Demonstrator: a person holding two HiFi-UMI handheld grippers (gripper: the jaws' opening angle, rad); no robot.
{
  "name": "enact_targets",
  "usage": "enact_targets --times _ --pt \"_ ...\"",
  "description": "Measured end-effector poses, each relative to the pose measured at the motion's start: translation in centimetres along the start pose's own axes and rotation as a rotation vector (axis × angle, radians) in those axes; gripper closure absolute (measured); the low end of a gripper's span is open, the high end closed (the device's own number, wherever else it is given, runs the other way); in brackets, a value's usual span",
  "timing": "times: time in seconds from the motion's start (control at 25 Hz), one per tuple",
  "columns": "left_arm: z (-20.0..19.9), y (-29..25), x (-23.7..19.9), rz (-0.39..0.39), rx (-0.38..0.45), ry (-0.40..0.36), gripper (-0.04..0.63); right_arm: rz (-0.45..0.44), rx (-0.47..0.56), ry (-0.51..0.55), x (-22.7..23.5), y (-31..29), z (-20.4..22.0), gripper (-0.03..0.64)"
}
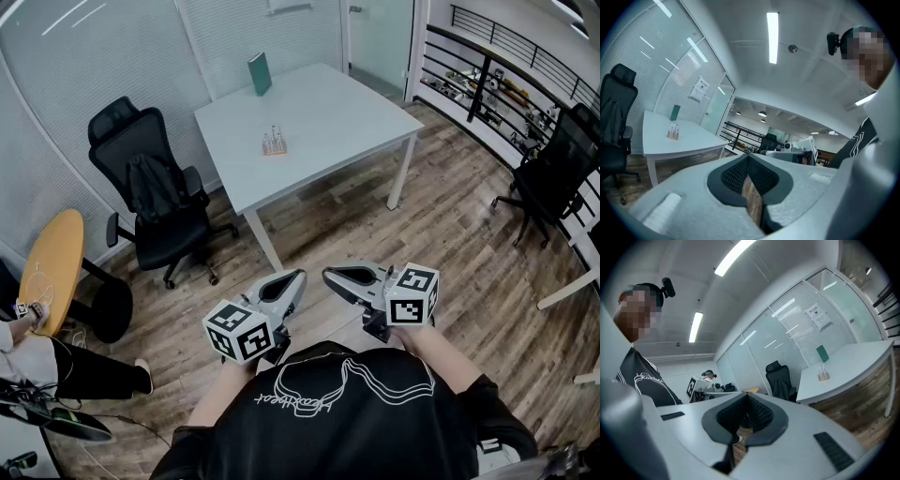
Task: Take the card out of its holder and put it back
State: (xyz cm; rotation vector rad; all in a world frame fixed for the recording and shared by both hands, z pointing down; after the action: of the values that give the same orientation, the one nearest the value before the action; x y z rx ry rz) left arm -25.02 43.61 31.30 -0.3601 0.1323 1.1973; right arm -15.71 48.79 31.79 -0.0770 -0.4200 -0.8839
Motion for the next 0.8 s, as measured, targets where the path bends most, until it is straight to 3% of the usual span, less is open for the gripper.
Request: enact_targets --times 0.8 --pt "0.2 0.2 0.2 -0.036 0.016 0.014 0.581 -0.055 -0.003 -0.022 0.1 -0.2 0.9 0.609"
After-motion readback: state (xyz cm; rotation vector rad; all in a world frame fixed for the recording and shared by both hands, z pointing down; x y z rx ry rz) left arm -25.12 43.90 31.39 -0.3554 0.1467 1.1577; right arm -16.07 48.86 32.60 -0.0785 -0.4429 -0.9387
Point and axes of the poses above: the fingertips, and each gripper's own axes: y backward along the fingers, x to its right, z out of its underside, the point moved 4 cm from there along y, backward along the fingers, and after that the axes turned 13 degrees about -z, right-handed, at the moved point
